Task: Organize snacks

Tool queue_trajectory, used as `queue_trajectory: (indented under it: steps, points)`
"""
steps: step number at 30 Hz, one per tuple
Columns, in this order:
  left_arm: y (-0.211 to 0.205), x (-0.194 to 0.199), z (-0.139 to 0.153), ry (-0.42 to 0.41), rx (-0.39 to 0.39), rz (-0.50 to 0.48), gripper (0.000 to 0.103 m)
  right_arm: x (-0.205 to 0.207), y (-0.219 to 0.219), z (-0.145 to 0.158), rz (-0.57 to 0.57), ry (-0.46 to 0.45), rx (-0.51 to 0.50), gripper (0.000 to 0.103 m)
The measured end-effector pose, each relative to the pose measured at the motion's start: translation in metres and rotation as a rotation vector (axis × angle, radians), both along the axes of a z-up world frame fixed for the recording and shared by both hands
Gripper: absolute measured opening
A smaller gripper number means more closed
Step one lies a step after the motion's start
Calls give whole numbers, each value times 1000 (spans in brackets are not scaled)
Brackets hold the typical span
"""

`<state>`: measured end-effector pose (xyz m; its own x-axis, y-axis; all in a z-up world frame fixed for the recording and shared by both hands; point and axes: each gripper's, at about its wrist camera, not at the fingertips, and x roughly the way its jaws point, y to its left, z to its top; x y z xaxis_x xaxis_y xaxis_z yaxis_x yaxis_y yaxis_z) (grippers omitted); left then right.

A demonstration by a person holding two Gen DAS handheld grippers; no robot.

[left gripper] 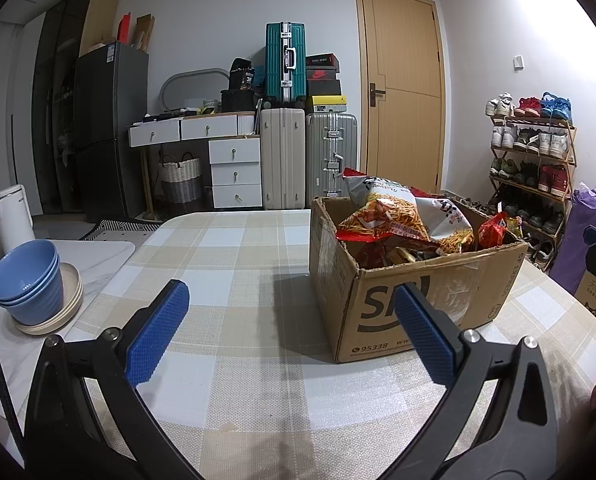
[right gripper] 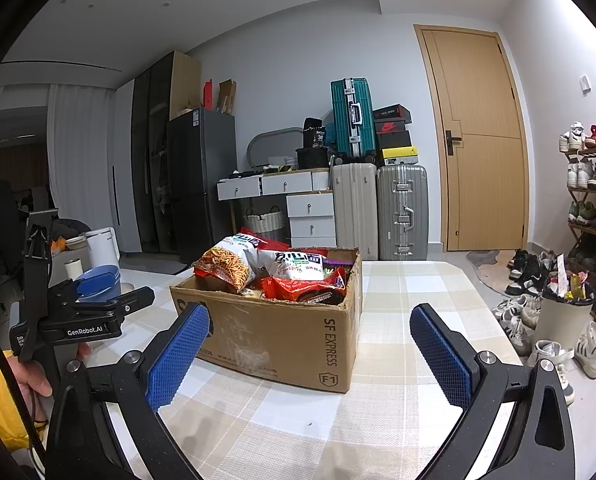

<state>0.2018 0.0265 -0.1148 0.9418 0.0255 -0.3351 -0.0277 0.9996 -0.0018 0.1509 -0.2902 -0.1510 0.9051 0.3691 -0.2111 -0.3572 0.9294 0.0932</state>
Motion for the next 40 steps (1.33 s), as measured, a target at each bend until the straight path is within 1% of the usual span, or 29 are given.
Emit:
queue_trajectory:
  steps: [3, 5, 28, 33, 38, 40]
  points:
    - [0, 0, 0, 0, -1, -2, 103, -1, 0, 0, 0, 1, 0, 103]
    - [0, 0, 0, -4, -1, -20, 103, 0, 0, 0, 1, 1, -1, 103]
    - [-3, -1, 1, -2, -3, -17, 103, -1, 1, 0, 1, 1, -1, 103]
    - [-2, -3, 1, -5, -8, 19, 103, 1, 3, -2, 7, 9, -14, 103]
    - [-1, -6, 1, -26, -13, 5, 103, 2, 4, -4, 6, 14, -21, 103]
    - [-1, -5, 2, -25, -11, 17, 103, 3, 4, -4, 5, 18, -22, 103]
